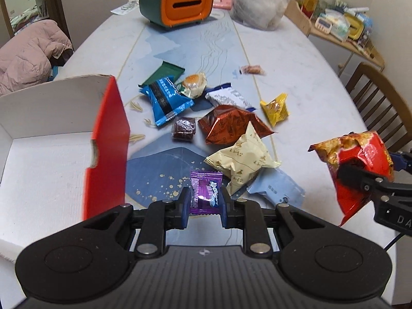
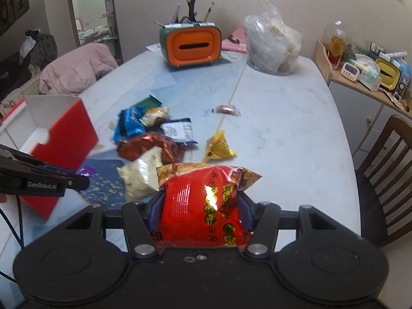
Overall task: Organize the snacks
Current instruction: 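Carry the purple candy with the left tool while the right tool carries the red chip bag into the box, then open the left tool over the box while the right tool releases the red chip bag inside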
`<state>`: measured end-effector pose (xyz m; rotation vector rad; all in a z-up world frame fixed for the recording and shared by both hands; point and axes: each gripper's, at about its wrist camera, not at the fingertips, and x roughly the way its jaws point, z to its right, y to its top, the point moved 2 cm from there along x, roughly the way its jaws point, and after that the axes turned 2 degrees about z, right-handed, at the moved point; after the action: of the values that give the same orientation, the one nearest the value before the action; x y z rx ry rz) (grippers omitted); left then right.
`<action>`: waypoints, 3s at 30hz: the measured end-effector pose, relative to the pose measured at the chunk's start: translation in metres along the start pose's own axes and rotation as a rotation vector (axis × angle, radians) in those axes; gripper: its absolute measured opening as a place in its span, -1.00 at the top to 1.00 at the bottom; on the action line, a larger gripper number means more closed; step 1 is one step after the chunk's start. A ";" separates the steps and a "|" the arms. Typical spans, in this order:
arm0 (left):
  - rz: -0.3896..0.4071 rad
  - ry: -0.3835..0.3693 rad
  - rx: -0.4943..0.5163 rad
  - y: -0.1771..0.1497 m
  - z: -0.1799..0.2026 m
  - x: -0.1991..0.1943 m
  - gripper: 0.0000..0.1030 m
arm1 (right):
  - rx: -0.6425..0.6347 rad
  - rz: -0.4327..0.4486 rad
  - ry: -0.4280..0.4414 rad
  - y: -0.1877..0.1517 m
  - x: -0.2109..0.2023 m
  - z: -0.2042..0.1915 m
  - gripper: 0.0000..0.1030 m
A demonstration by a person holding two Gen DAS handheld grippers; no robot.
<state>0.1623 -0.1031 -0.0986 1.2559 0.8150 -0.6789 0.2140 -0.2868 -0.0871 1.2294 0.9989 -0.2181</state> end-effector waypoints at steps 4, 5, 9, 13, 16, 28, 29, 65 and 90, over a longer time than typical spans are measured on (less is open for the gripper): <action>0.026 -0.006 -0.008 -0.003 -0.009 -0.020 0.57 | -0.011 0.016 0.009 0.006 -0.016 -0.016 -0.09; 0.028 -0.011 -0.015 -0.004 -0.013 -0.025 0.57 | -0.016 0.019 0.012 0.008 -0.019 -0.020 -0.09; 0.044 -0.010 -0.030 -0.008 -0.028 -0.044 0.57 | -0.033 0.033 0.028 0.015 -0.032 -0.041 -0.09; 0.068 0.000 -0.048 -0.010 -0.048 -0.063 0.57 | -0.057 0.055 0.051 0.023 -0.043 -0.066 -0.09; 0.086 0.014 -0.061 -0.009 -0.065 -0.076 0.57 | -0.068 0.062 0.076 0.030 -0.046 -0.085 -0.09; 0.139 0.082 -0.108 -0.008 -0.140 -0.108 0.57 | -0.138 0.082 0.145 0.054 -0.032 -0.171 -0.09; 0.140 0.088 -0.111 -0.008 -0.147 -0.109 0.57 | -0.138 0.077 0.152 0.056 -0.030 -0.177 -0.09; -0.076 0.172 -0.082 -0.008 -0.271 -0.020 0.57 | -0.211 -0.151 0.150 0.057 0.122 -0.309 -0.10; -0.023 0.135 -0.105 -0.009 -0.267 -0.053 0.25 | -0.150 -0.055 0.192 0.070 0.076 -0.295 -0.70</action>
<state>0.0839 0.1574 -0.0890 1.2080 0.9655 -0.5667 0.1498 0.0190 -0.0918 1.1007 1.1949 -0.0669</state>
